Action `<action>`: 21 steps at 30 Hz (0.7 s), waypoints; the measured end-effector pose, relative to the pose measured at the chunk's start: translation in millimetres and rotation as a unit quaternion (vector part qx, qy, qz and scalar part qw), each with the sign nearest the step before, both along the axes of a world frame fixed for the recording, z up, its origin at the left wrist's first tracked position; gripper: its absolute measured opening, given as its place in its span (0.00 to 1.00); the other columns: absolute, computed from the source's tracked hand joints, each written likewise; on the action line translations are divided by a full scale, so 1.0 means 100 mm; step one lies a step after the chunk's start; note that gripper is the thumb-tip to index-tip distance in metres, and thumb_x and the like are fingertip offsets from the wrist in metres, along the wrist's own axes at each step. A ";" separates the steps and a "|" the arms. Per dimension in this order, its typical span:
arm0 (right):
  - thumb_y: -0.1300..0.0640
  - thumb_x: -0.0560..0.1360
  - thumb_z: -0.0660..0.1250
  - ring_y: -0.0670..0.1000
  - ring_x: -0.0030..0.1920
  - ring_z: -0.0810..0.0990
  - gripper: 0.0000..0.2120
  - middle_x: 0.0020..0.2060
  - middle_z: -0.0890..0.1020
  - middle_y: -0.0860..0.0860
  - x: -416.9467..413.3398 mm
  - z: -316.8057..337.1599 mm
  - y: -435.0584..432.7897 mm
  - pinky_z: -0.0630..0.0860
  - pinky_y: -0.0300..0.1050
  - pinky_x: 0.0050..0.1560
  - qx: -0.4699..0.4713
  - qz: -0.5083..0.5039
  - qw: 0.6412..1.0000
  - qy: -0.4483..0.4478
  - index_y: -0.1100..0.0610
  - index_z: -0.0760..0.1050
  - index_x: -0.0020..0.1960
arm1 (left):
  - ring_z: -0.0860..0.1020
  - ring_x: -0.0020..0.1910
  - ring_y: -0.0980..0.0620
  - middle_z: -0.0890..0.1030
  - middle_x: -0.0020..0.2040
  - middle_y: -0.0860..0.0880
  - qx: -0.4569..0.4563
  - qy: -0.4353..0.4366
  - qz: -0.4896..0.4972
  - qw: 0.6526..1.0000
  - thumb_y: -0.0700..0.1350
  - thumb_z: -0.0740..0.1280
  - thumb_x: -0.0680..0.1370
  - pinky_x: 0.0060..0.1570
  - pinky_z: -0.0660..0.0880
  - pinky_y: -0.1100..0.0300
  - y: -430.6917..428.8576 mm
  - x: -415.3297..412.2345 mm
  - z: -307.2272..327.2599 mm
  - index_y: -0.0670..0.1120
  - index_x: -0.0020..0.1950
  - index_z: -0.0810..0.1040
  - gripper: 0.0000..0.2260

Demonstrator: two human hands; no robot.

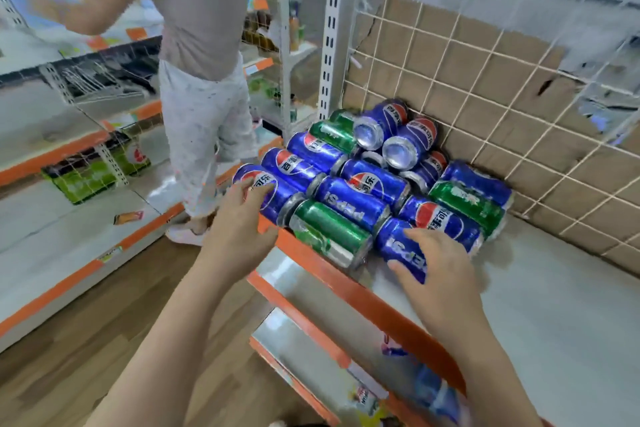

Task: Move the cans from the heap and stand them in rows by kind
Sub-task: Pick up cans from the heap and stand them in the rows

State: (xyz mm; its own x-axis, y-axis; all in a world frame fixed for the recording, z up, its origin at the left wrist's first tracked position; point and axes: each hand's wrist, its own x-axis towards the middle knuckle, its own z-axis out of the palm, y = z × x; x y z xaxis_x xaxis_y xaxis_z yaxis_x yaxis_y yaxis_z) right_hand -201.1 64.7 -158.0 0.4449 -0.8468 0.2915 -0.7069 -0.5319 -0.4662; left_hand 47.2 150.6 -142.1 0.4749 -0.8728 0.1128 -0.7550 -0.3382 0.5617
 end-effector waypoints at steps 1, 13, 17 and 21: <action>0.50 0.69 0.68 0.59 0.53 0.76 0.20 0.52 0.80 0.55 0.04 -0.01 0.02 0.69 0.51 0.55 0.000 -0.004 1.000 0.006 0.57 0.77 0.58 | 0.67 0.66 0.44 0.61 0.71 0.45 0.014 -0.009 -0.018 1.000 0.39 0.66 0.72 0.65 0.65 0.52 -0.04 0.06 -0.01 0.48 0.72 0.65 0.28; 0.43 0.69 0.58 0.53 0.55 0.73 0.25 0.53 0.77 0.50 0.73 -0.02 -0.02 0.67 0.45 0.59 -0.005 0.052 0.999 0.002 0.54 0.75 0.60 | 0.55 0.75 0.40 0.64 0.72 0.43 0.081 -0.178 -0.168 0.966 0.54 0.73 0.65 0.71 0.49 0.46 -0.51 0.54 -0.15 0.53 0.72 0.66 0.36; 0.44 0.68 0.61 0.57 0.48 0.75 0.22 0.49 0.78 0.52 0.97 -0.12 0.00 0.74 0.53 0.50 -0.055 0.042 0.996 0.050 0.55 0.76 0.57 | 0.69 0.64 0.41 0.73 0.62 0.45 0.060 -0.231 -0.213 0.948 0.54 0.77 0.57 0.65 0.58 0.50 -0.59 0.64 -0.18 0.50 0.66 0.72 0.38; 0.41 0.60 0.72 0.58 0.46 0.76 0.32 0.48 0.78 0.53 1.14 -0.14 0.10 0.76 0.53 0.44 -0.085 -0.017 0.985 0.151 0.54 0.75 0.59 | 0.75 0.51 0.43 0.75 0.51 0.46 0.041 -0.259 -0.244 0.934 0.59 0.75 0.51 0.62 0.66 0.47 -0.68 0.73 -0.25 0.50 0.59 0.74 0.38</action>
